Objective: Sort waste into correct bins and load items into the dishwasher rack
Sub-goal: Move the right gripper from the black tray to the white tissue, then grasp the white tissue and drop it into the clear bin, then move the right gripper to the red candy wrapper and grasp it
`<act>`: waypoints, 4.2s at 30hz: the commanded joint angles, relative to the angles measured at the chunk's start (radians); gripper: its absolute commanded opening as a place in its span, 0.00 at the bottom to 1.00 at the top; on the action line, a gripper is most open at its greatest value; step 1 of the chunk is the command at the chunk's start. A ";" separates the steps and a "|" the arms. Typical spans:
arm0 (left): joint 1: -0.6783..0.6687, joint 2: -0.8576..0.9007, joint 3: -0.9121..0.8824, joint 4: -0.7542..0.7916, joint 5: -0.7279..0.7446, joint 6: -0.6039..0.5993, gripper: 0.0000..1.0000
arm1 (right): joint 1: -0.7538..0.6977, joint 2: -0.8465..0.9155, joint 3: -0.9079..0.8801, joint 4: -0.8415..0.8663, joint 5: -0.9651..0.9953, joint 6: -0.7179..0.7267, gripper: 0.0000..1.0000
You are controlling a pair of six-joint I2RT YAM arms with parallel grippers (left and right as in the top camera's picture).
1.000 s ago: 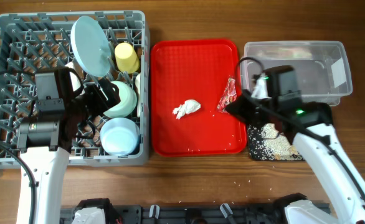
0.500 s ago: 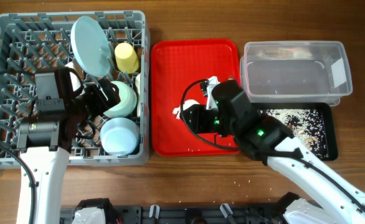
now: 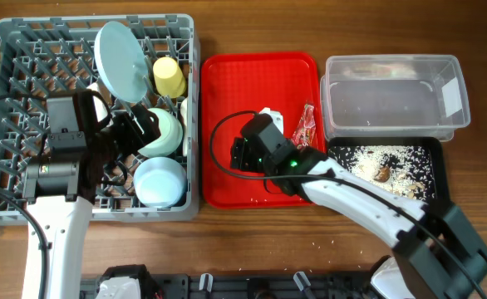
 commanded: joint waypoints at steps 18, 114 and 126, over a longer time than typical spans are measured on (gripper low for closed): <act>-0.004 0.000 0.010 0.002 0.013 -0.001 1.00 | 0.003 0.051 0.005 -0.062 0.178 0.154 1.00; -0.004 0.000 0.010 0.002 0.013 -0.001 1.00 | -0.195 -0.003 -0.080 -0.068 0.193 -0.046 0.04; -0.004 0.000 0.010 0.002 0.013 -0.001 1.00 | -0.195 0.023 -0.081 0.003 0.382 -0.032 0.04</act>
